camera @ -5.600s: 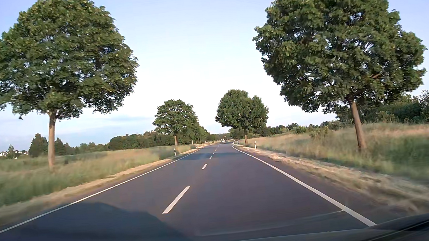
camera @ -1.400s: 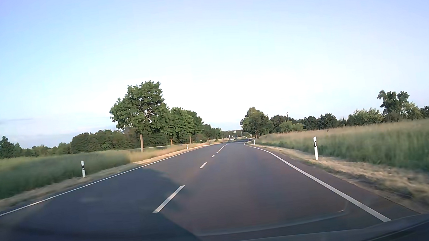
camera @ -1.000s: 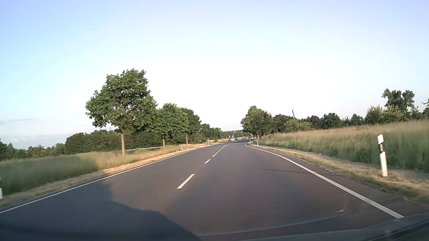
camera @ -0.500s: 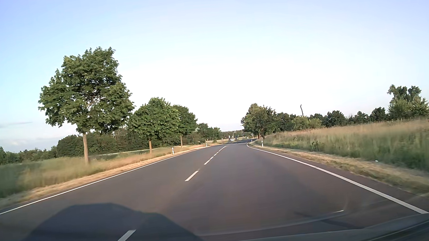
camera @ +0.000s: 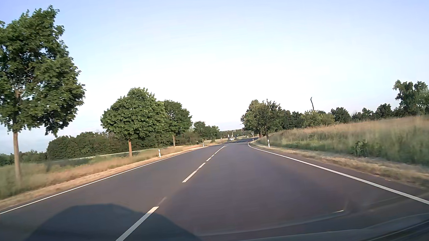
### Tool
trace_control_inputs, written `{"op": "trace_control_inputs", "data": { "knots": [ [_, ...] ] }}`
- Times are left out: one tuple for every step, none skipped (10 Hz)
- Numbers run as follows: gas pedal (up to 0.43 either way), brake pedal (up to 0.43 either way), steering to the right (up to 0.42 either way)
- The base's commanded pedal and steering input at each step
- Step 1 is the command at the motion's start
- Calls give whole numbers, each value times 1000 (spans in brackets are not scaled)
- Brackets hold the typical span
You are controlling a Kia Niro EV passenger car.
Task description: Follow the waypoints while adhering to traffic rules and regulations
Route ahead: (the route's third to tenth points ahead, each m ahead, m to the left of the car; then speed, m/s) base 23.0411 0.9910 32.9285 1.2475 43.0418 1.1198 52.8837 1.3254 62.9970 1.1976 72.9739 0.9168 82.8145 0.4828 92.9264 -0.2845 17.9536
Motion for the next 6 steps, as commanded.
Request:
{"op": "trace_control_inputs", "data": {
  "knots": [
    [0,24,1],
    [0,24,1],
    [0,24,1],
    [0,24,1],
    [0,24,1],
    [0,24,1]
  ]
}}
